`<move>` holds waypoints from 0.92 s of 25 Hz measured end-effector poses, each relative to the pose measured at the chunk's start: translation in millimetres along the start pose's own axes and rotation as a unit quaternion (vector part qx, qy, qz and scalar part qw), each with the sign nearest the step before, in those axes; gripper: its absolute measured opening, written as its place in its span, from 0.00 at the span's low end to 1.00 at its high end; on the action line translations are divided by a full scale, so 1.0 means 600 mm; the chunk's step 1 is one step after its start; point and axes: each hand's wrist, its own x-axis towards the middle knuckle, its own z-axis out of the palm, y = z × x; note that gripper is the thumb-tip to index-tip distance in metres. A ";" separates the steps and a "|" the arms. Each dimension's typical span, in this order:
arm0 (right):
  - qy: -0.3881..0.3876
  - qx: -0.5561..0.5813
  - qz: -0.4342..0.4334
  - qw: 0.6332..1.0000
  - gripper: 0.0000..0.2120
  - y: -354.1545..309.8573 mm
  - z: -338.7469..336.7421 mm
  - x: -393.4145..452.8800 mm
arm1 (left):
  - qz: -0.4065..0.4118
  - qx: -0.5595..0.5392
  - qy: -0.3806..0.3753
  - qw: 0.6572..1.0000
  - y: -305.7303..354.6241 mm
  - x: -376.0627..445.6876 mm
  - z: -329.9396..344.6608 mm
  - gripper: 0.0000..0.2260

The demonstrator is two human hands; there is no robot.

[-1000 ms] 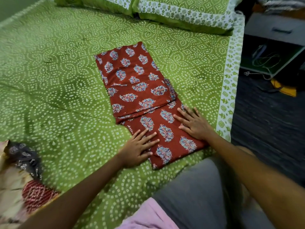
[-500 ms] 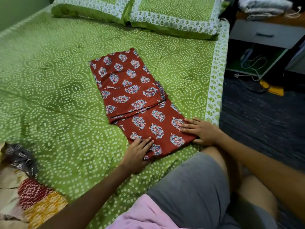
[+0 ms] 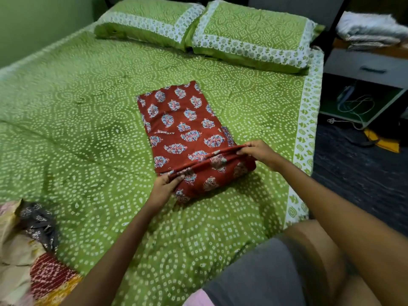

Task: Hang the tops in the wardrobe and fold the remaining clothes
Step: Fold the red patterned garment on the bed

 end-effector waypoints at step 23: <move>0.028 0.065 0.145 0.987 0.10 0.057 0.099 -0.008 | -0.003 0.168 0.124 0.978 0.013 0.028 -0.054 0.10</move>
